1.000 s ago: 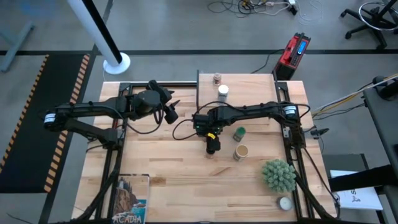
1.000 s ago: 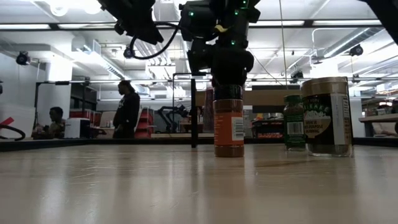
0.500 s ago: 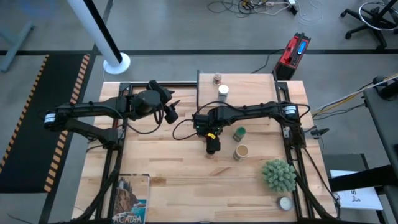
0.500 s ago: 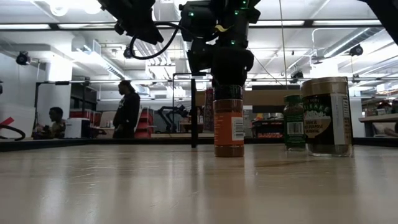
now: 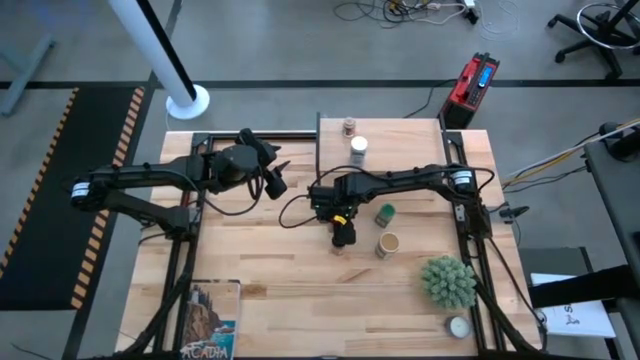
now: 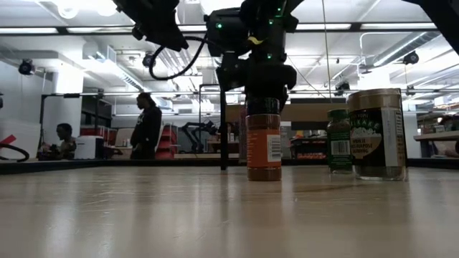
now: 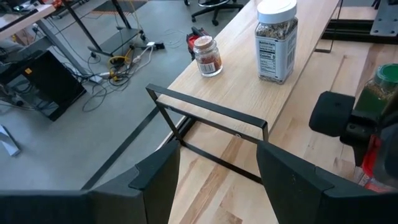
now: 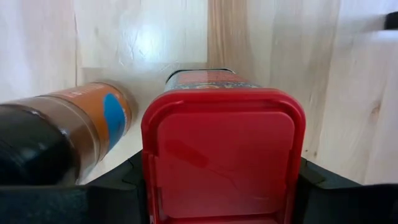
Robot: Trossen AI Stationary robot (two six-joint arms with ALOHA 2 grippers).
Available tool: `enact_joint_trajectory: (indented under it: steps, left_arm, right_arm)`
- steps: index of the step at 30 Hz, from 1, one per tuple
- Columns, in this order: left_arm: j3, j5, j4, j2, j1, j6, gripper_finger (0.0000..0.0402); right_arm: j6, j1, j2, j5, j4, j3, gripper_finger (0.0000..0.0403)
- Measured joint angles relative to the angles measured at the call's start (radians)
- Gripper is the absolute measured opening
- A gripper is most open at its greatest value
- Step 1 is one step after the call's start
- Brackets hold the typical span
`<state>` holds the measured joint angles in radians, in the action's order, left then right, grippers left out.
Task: Shelf spices
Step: Remove the red seasoning can from the shelf
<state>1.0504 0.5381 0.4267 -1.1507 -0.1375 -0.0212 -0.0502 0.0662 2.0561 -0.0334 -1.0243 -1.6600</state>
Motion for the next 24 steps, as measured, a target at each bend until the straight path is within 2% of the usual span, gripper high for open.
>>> enact_joint_trajectory:
  steps: [14, 24]
  left_arm:
    - [0.000, 0.000, 0.001, 0.000, 0.000, 0.000, 0.0204]
    - [0.000, 0.000, 0.003, 0.000, 0.000, 0.000, 0.0204]
  right_arm:
    - [-0.021, 0.001, 0.032, 0.001, 0.023, -0.002, 0.0197]
    - [-0.055, 0.001, 0.026, 0.000, 0.025, -0.061, 0.0256]
